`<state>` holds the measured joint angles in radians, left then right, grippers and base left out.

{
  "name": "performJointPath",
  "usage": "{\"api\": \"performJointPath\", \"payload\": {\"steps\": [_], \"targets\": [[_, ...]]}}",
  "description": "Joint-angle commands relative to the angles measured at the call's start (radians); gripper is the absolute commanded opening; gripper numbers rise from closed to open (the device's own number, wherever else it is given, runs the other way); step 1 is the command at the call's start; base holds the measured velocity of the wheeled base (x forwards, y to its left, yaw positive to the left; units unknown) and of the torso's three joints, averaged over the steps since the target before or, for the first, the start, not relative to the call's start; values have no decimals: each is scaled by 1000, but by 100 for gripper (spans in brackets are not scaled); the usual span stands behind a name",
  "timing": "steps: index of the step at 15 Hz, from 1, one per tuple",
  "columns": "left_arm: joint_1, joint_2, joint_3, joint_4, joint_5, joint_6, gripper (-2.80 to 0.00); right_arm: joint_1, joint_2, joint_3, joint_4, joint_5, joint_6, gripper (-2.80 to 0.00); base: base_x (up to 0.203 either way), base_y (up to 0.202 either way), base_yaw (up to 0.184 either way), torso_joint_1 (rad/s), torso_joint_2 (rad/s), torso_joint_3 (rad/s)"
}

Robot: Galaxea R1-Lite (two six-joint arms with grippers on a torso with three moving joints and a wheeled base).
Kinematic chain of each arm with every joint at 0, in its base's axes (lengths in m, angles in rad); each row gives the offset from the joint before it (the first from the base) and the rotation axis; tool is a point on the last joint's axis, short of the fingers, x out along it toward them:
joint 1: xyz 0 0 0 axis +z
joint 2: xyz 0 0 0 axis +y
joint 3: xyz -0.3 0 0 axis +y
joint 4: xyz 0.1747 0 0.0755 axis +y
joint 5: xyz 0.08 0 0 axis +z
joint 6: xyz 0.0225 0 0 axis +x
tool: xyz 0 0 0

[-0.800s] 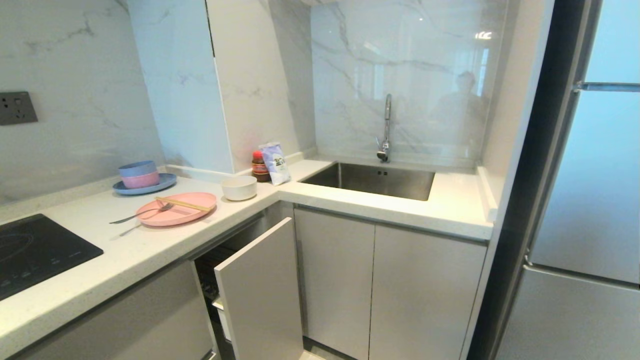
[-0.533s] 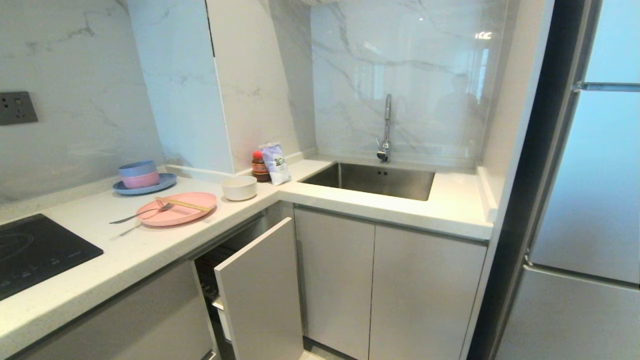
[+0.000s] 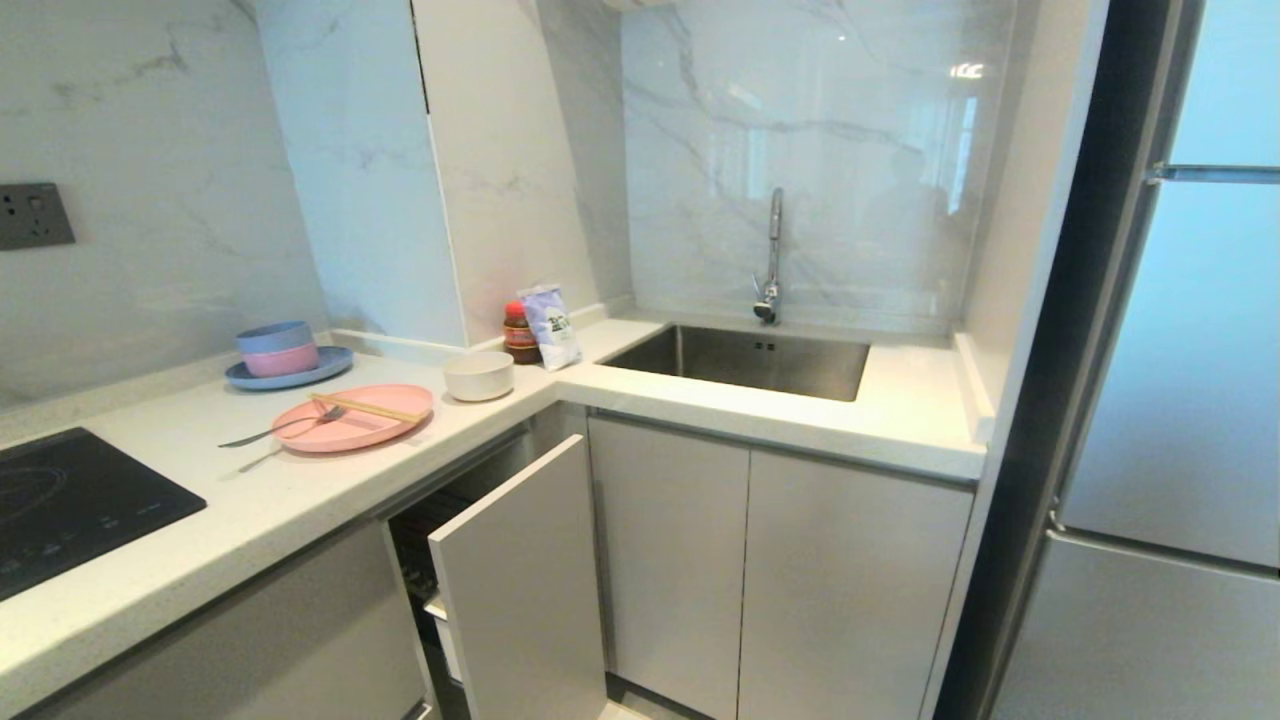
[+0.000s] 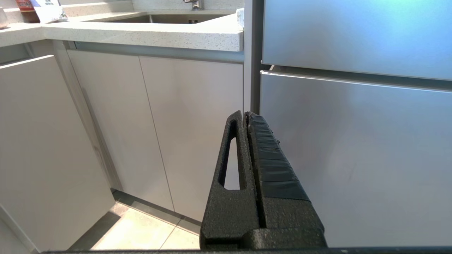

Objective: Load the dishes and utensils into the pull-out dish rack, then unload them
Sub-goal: Open the cupboard

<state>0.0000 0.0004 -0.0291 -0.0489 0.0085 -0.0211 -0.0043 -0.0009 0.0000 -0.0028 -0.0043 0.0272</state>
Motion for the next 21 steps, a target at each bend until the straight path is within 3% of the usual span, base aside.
{"api": "performJointPath", "payload": {"steps": [1,4,8,10,13,16,21], "targets": [[1,17,-136,14,0,12,-280,0,-2,2,0,0,0,-280,0,0,0,0,0,0],[7,167,-476,98,9,45,-280,0,-2,2,0,0,0,-280,0,0,0,0,0,0],[56,595,-977,145,59,74,-280,0,-2,2,0,0,0,-280,0,0,0,0,0,0],[84,805,-1172,162,75,79,-280,0,-2,2,0,0,0,-280,0,0,0,0,0,0],[106,1044,-1326,178,86,47,-280,0,-2,2,0,0,0,-280,0,0,0,0,0,0],[77,1263,-1444,205,75,-45,-280,0,-2,2,0,0,0,-280,0,0,0,0,0,0],[-39,1586,-1680,516,66,-107,-280,0,-2,2,0,0,0,-280,0,0,0,0,0,0]]}}
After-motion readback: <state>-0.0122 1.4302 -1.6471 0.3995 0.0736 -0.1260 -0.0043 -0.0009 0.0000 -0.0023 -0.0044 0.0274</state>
